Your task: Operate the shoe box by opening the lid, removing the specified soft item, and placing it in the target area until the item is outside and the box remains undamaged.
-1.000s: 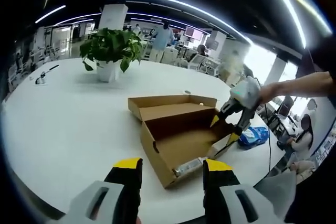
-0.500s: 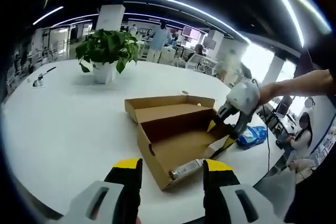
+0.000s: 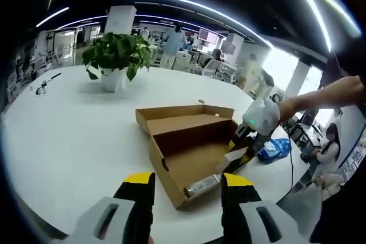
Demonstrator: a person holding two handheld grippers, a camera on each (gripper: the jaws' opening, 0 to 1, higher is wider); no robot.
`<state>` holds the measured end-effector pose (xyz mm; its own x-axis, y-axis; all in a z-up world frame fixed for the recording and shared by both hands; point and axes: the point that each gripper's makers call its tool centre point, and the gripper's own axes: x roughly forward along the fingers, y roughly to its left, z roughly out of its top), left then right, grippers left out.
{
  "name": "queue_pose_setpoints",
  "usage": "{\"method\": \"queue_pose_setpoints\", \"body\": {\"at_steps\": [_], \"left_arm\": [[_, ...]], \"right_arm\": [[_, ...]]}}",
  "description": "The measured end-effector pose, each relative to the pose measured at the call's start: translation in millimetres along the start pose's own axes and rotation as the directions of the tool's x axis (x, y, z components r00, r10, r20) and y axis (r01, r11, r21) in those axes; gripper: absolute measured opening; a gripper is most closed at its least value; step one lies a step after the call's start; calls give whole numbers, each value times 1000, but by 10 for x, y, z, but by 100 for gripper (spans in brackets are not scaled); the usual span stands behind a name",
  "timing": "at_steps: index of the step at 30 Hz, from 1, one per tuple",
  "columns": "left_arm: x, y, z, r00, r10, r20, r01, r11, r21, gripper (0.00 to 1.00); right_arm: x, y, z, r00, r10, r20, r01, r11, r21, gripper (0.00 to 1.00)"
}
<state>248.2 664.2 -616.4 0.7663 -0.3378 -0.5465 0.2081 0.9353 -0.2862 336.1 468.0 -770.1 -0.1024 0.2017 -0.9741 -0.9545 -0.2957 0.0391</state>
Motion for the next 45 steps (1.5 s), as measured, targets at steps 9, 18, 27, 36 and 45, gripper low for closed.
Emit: {"method": "queue_pose_setpoints", "body": {"at_steps": [9,18,27,36,45], "left_arm": [[8,48,22,1000,3,-2,-3,1000,8,48],[56,26,51,1000,-11,-8,11,1000,19,48],[126,-36,171,1000,-28,-3,28,999,38,48],[227,-189,291,998,-58,-4,58,996,69,48],[289,-333,386,997,-78,-1,77,993,94,48]], "right_arm": [[-54,-69,20,999,-45,28,44,997,56,19],[-222,-112,112,995,-58,81,51,995,87,19],[-528,-173,128,986,-90,137,71,989,132,19],[-873,-203,116,972,-137,193,105,980,170,19],[-1182,-179,3,957,-190,219,149,970,191,18]]}}
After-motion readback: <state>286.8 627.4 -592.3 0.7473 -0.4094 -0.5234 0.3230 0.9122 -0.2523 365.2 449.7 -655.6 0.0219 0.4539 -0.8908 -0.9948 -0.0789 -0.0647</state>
